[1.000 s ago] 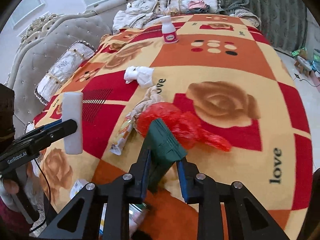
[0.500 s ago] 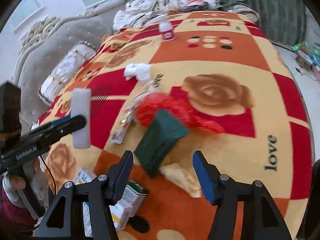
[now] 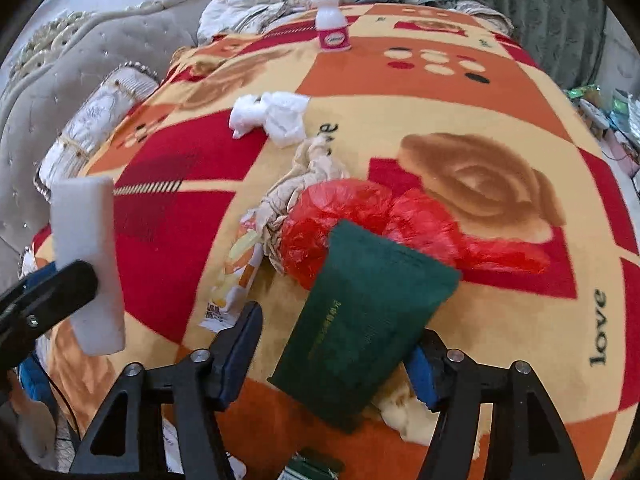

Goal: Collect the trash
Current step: 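Carry pad and packet over the black bin and open both tools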

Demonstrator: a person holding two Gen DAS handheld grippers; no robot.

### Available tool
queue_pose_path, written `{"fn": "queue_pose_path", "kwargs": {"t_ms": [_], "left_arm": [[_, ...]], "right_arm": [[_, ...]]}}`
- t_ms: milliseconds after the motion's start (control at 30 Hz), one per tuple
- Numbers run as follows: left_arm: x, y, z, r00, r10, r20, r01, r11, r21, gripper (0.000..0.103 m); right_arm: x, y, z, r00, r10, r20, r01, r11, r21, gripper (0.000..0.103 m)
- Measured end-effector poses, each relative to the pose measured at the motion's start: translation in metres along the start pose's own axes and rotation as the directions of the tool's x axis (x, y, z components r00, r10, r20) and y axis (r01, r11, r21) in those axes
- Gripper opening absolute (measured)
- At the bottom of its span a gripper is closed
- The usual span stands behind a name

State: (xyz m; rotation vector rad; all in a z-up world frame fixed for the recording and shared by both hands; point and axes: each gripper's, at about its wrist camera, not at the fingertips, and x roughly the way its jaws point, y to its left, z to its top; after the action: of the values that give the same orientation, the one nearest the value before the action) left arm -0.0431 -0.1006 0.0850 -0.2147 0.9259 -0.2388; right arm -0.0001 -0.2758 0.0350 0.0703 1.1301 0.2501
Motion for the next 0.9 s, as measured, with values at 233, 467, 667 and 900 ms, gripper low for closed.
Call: {"fn": "queue_pose_path", "kwargs": {"t_ms": [233, 467, 667, 900], "left_arm": [[-0.001, -0.011, 0.004, 1.0, -0.011, 0.01, 0.011, 1.0, 0.013, 0.054], [-0.005, -0.05, 0.009, 0.998, -0.052, 0.018, 0.05, 0.996, 0.074, 0.054], [0.002, -0.098, 0.007, 0.996, -0.094, -0.009, 0.094, 0.986, 0.14, 0.054], [0.014, -0.154, 0.003, 0.993, -0.115, -0.036, 0.12, 0.971, 0.205, 0.054]], "right_arm": [[-0.022, -0.02, -0.011, 0.999, 0.041, -0.002, -0.041, 0.998, -0.054, 0.045], [-0.071, -0.055, -0.017, 0.994, 0.098, 0.053, -0.097, 0.995, -0.024, 0.045], [-0.096, -0.083, -0.029, 0.994, 0.063, 0.094, -0.063, 0.998, 0.001, 0.045], [-0.115, -0.117, -0.042, 0.992, 0.026, 0.123, -0.03, 0.999, 0.029, 0.045]]}}
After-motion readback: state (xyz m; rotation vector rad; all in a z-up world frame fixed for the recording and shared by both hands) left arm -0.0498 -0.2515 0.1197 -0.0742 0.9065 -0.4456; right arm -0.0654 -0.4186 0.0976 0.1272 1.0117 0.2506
